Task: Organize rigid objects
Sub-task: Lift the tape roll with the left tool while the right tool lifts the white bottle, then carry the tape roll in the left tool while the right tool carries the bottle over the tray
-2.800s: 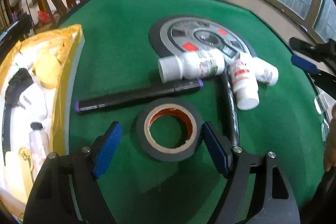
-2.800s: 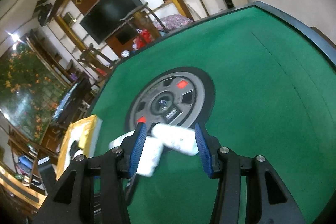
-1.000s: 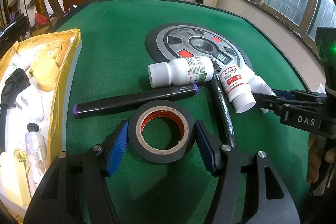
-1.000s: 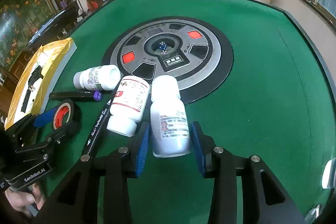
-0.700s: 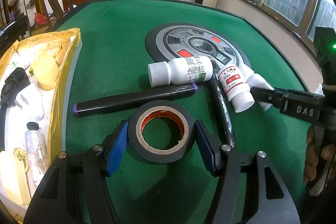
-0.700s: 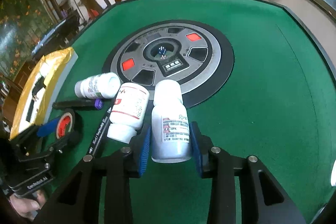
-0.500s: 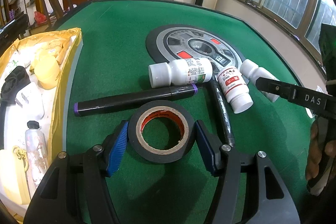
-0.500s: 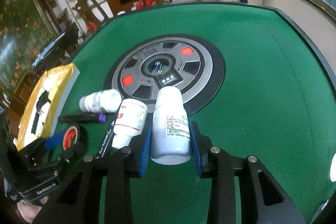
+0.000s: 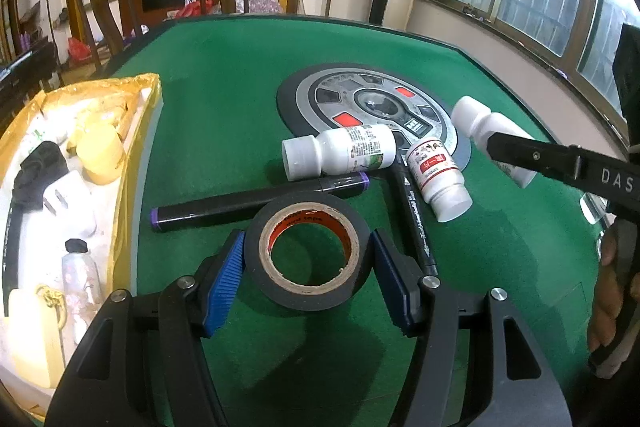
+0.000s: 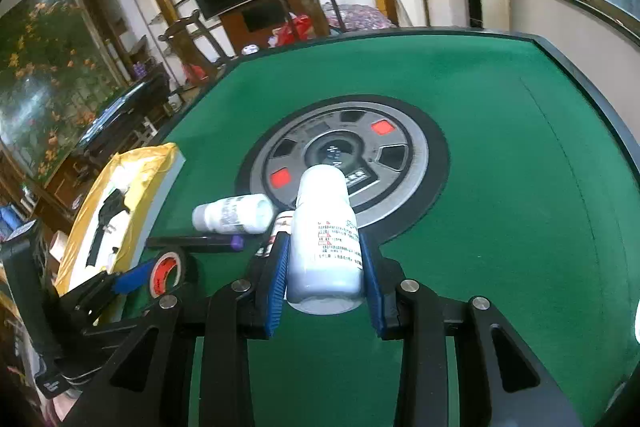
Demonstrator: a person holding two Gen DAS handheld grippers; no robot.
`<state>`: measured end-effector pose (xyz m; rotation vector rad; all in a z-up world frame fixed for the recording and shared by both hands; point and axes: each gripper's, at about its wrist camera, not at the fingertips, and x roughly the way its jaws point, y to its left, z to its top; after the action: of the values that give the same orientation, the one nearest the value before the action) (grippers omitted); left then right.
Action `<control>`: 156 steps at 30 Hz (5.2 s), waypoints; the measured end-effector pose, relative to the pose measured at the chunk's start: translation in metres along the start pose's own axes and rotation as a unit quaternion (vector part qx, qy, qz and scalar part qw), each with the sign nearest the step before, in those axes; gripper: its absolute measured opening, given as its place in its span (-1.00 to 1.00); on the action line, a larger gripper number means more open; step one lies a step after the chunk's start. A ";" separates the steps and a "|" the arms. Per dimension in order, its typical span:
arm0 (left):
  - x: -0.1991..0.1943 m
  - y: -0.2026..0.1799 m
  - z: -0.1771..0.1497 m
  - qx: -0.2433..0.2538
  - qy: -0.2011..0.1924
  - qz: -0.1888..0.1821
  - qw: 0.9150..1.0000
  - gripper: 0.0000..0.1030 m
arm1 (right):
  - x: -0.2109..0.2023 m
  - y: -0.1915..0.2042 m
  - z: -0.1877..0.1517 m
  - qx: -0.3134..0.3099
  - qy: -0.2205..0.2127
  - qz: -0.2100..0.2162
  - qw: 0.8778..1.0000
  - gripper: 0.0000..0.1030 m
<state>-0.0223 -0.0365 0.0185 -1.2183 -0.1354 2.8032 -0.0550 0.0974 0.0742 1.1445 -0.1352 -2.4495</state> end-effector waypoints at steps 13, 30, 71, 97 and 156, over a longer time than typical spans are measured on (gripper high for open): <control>-0.009 -0.004 0.002 0.013 -0.033 0.028 0.999 0.19 | 0.007 0.038 -0.015 -0.046 0.005 0.032 0.998 -0.41; -0.017 -0.006 0.001 0.023 -0.064 0.052 0.996 0.19 | 0.010 0.036 -0.018 -0.046 0.008 0.029 0.998 -0.41; -0.067 0.018 -0.017 0.008 -0.138 0.080 0.987 0.19 | -0.012 0.082 -0.041 -0.019 -0.031 0.025 0.999 -0.41; -0.098 0.128 -0.041 -0.094 -0.149 0.130 0.976 0.20 | 0.020 0.183 -0.045 -0.100 -0.009 0.064 0.993 -0.40; -0.068 0.191 -0.054 -0.148 -0.035 0.105 0.983 0.21 | 0.082 0.224 -0.052 -0.051 0.052 0.195 0.978 -0.39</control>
<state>0.0553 -0.2309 0.0093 -1.2551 -0.4696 3.0976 0.0138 -0.1346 0.0409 1.0824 -0.1823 -2.0263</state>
